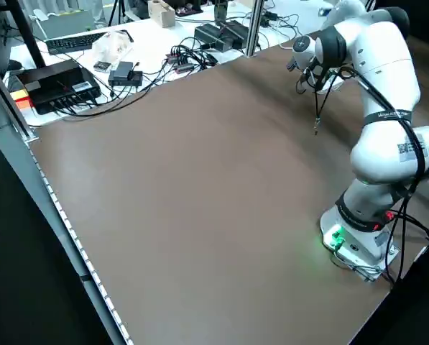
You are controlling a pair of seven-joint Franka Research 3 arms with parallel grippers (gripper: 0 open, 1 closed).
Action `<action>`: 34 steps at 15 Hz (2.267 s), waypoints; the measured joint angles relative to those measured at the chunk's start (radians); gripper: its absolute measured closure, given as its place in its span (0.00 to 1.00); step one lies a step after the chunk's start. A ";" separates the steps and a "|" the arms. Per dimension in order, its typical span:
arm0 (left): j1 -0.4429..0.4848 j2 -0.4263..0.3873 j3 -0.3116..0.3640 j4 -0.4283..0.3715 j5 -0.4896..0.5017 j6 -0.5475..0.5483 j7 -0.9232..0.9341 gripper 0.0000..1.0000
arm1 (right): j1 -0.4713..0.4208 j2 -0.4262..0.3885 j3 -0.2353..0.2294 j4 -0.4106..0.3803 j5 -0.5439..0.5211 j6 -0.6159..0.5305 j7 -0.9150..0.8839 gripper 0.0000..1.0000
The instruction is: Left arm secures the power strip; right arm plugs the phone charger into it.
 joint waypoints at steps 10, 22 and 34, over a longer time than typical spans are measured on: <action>0.011 -0.045 -0.023 0.016 0.000 0.003 -0.042 0.99 | -0.241 -0.300 -0.015 0.014 -0.055 -0.153 -0.068 0.00; 0.210 -0.402 -0.015 -0.269 0.007 -0.154 -0.046 0.91 | -0.351 -0.475 -0.079 -0.032 -0.121 -0.282 -0.392 0.00; 0.473 -0.585 -0.007 -0.316 0.515 -0.518 -0.264 0.07 | -0.328 -0.628 -0.068 -0.236 -0.121 -0.177 -0.387 0.00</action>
